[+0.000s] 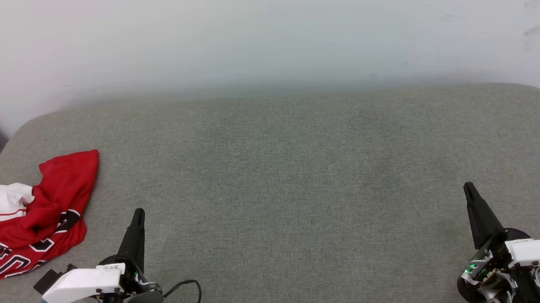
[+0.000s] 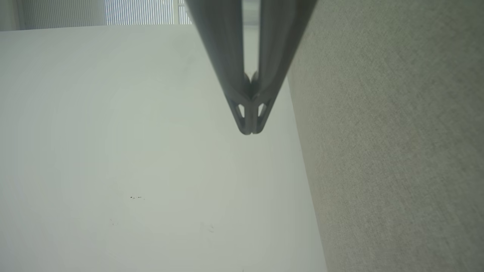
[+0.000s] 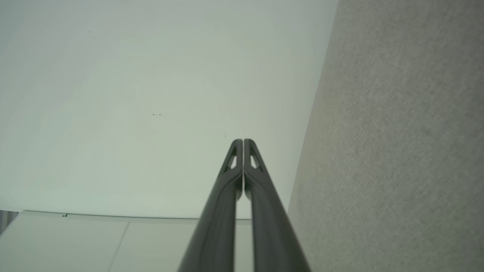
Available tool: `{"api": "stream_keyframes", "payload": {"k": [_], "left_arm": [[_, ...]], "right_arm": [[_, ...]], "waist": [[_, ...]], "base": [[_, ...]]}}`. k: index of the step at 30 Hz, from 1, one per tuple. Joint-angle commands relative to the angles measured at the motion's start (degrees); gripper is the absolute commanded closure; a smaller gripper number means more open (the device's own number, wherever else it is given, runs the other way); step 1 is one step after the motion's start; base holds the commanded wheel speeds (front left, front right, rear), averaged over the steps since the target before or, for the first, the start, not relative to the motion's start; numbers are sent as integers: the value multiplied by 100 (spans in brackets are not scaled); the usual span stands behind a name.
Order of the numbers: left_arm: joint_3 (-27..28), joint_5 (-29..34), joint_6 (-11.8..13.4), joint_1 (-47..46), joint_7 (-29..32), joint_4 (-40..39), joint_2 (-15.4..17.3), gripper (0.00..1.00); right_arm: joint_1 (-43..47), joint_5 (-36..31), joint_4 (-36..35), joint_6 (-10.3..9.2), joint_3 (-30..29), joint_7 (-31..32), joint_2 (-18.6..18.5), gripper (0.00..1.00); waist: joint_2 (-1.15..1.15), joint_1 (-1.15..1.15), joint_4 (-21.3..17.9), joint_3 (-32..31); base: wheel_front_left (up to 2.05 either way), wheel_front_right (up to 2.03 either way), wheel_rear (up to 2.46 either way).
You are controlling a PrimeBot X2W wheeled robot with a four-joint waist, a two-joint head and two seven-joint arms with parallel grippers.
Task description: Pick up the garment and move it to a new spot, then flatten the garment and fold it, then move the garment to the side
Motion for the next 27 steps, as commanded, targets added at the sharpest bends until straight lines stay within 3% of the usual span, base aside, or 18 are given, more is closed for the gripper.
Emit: {"api": "stream_keyframes", "payload": {"k": [1, 27], "left_arm": [[5, -2, -12, -44, 10, -3, -11, 100], [5, -1, -12, -44, 10, -4, -11, 100]], "right_arm": [[-71, -25, 6, -2, 4, -3, 18, 100], [-71, -25, 6, -2, 4, -3, 18, 100]], "waist": [[0, 0, 0, 0], [0, 0, 0, 0]], "base": [[0, 0, 0], [0, 0, 0]]}}
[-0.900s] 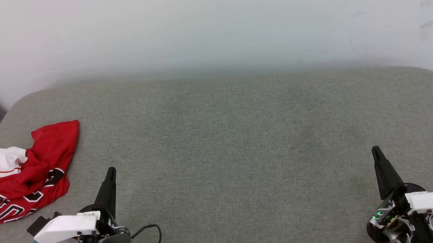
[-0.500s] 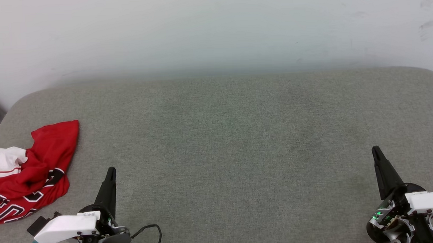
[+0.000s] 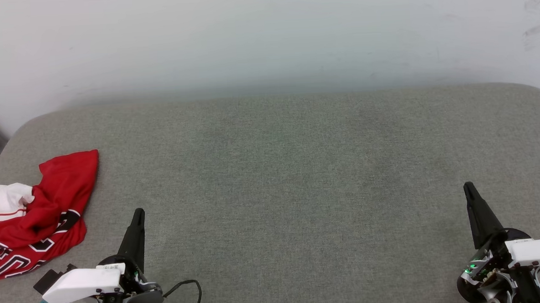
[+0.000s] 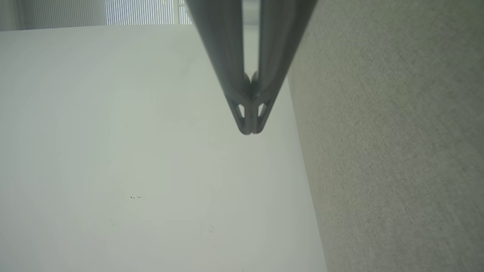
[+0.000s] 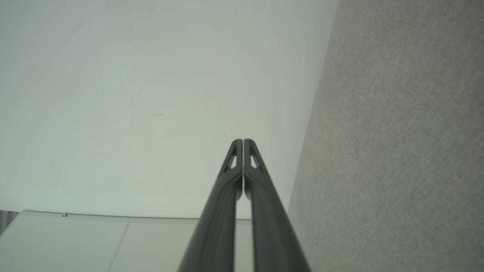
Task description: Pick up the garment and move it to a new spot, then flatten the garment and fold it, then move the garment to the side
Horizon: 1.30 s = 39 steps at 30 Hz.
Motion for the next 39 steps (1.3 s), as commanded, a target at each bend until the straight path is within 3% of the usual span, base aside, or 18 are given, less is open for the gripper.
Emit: {"api": "stream_keyframes", "payload": {"k": [1, 20, 21, 39], "left_arm": [[5, 0, -13, -44, 10, -4, -11, 100], [5, 1, -13, -44, 10, -4, -11, 100], [-2, 0, 1, -1, -1, 1, 0, 0], [-497, 362, 2, 0, -485, -389, 13, 0]], "right_arm": [[-71, -25, 6, -2, 5, -5, 18, 100], [-71, -25, 6, -2, 4, -4, 18, 100], [1, -1, 0, 0, 2, -2, 0, 0], [137, -528, -223, 0, 329, -483, -60, 0]], "waist": [[0, 0, 0, 0], [0, 0, 0, 0], [0, 0, 0, 0], [0, 0, -23, 2]], "base": [[0, 0, 0], [0, 0, 0], [0, 0, 0], [0, 0, 0]]}}
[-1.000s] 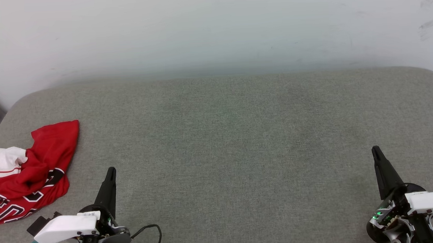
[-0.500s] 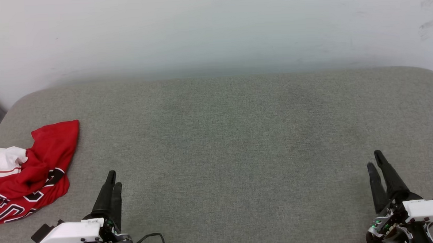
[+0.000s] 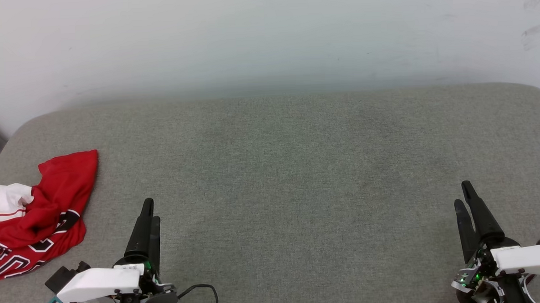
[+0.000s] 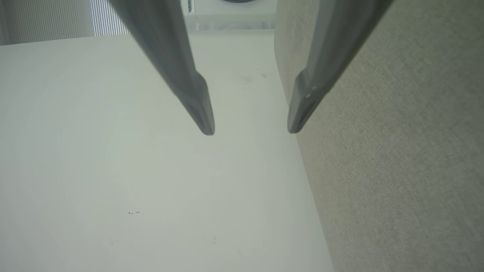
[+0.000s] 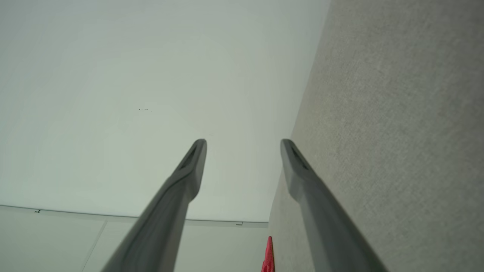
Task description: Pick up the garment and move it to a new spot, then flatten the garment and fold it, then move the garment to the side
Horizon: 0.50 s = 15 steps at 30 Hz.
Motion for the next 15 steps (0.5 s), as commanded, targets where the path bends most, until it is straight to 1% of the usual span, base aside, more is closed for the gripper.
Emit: {"api": "stream_keyframes", "payload": {"k": [1, 6, 7, 11, 15], "left_arm": [[-66, 183, -2, -139, -75, -161, 37, 0], [-199, 823, -2, -166, -199, -196, 93, 0], [-199, 823, -2, -166, -199, -196, 93, 0], [-269, 1344, -2, -171, -293, -202, 92, 0], [-310, 1705, -2, -160, -381, -194, 71, 0]], "right_arm": [[-43, -199, -138, 1, 29, -70, -58, 0], [-23, -811, -199, 1, 66, -192, -90, 0], [-23, -811, -199, 1, 66, -192, -90, 0], [-18, -1477, -232, 1, 141, -286, -129, 0], [-11, -2025, -250, 1, 192, -376, -118, 0]], "waist": [[0, 0, -2, 1], [0, 0, -2, 1], [0, 0, -2, 1], [0, 0, -3, -2], [0, 0, -6, -6]], "base": [[0, 0, 0], [0, 0, 0], [0, 0, 0], [0, 0, 0], [0, 0, 0]]}}
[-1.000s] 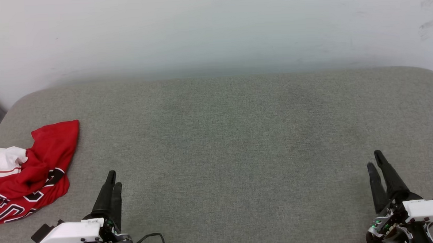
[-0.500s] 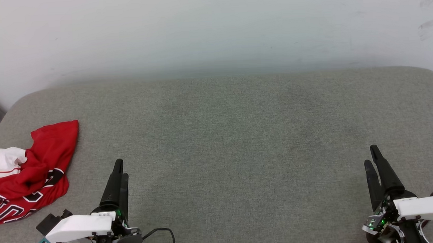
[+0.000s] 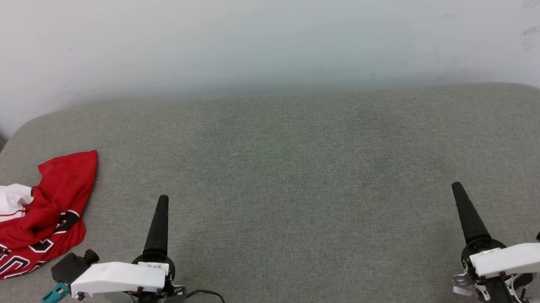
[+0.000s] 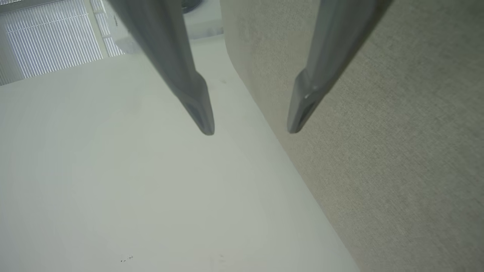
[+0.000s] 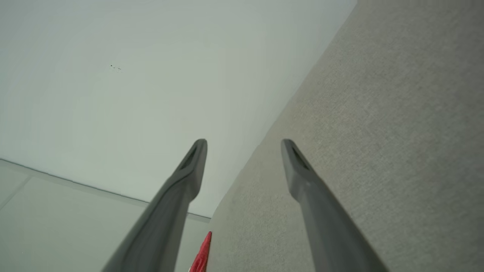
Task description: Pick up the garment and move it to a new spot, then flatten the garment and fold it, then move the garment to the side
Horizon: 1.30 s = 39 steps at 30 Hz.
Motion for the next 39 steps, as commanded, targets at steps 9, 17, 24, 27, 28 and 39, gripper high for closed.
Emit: {"api": "stream_keyframes", "payload": {"k": [9, 17, 24, 27, 28, 39], "left_arm": [[-168, 900, -2, -151, -220, -111, 56, 0], [-223, 1792, -1, -174, -375, -82, 122, 0], [-170, 3009, 19, -195, -532, -97, 104, 0], [-203, 3346, 24, -209, -582, -66, 109, 0], [-210, 3452, 29, -211, -601, -53, 112, 0], [-275, 4393, 124, -248, -772, 178, 160, 0]], "right_arm": [[-33, -1230, -185, 1, 68, -222, -51, 0], [28, -2229, -317, 1, 87, -374, -24, 0], [69, -3455, -505, 1, 63, -417, 12, 0], [91, -3729, -543, 1, 56, -395, 31, 0], [99, -3817, -547, 1, 45, -393, 37, 0], [159, -4691, -597, 0, -14, -312, 71, 0]], "waist": [[0, 0, 7, -12], [0, 0, 2, -21], [0, 0, -4, -23], [0, 0, -7, -27], [0, 0, -9, -30], [0, 0, -30, -46]], "base": [[0, 0, 0], [0, 0, 0], [0, 0, 0], [0, 0, 0], [0, 0, 0], [0, 0, 0]]}}
